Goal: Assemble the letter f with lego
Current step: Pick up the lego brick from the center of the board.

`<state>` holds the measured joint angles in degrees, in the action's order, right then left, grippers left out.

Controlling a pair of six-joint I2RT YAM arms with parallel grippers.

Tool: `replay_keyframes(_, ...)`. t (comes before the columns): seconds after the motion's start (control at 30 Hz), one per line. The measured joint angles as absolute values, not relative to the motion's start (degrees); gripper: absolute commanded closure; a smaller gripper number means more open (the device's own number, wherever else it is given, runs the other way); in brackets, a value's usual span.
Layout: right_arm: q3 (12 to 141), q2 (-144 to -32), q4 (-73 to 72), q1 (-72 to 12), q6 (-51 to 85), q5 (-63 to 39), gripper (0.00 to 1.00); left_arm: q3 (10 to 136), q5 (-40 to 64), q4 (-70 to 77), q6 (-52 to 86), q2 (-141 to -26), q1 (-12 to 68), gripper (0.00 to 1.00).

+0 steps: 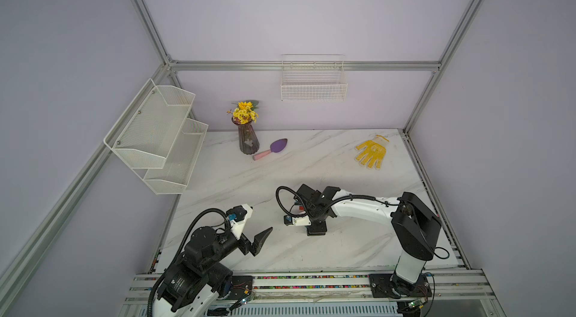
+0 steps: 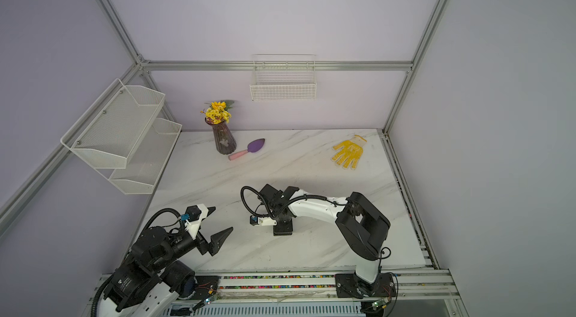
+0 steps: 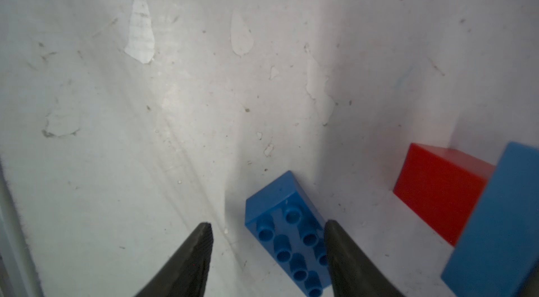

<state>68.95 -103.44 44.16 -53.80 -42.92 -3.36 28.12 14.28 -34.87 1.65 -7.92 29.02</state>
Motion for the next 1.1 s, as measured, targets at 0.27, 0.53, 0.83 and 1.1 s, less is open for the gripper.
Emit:
replay_keyframes(0.27,68.97,-104.90,43.48,-53.80,-42.96,-3.03,0.37,28.12,14.26,-34.87,1.65,-7.86,29.02,0.00)
replay_keyframes(0.53,68.99,-105.06,43.46,-53.80,-42.94,-2.20,0.47,28.12,14.24,-34.87,1.65,-7.81,29.02,0.00)
replay_keyframes(0.83,69.89,-106.52,43.68,-53.74,-42.57,-1.93,0.65,28.12,14.11,-34.87,1.65,-7.53,29.02,0.00)
replay_keyframes(1.1,70.22,-106.52,44.40,-53.74,-42.06,-1.74,0.56,28.12,14.11,-34.87,1.65,-7.40,29.02,0.00)
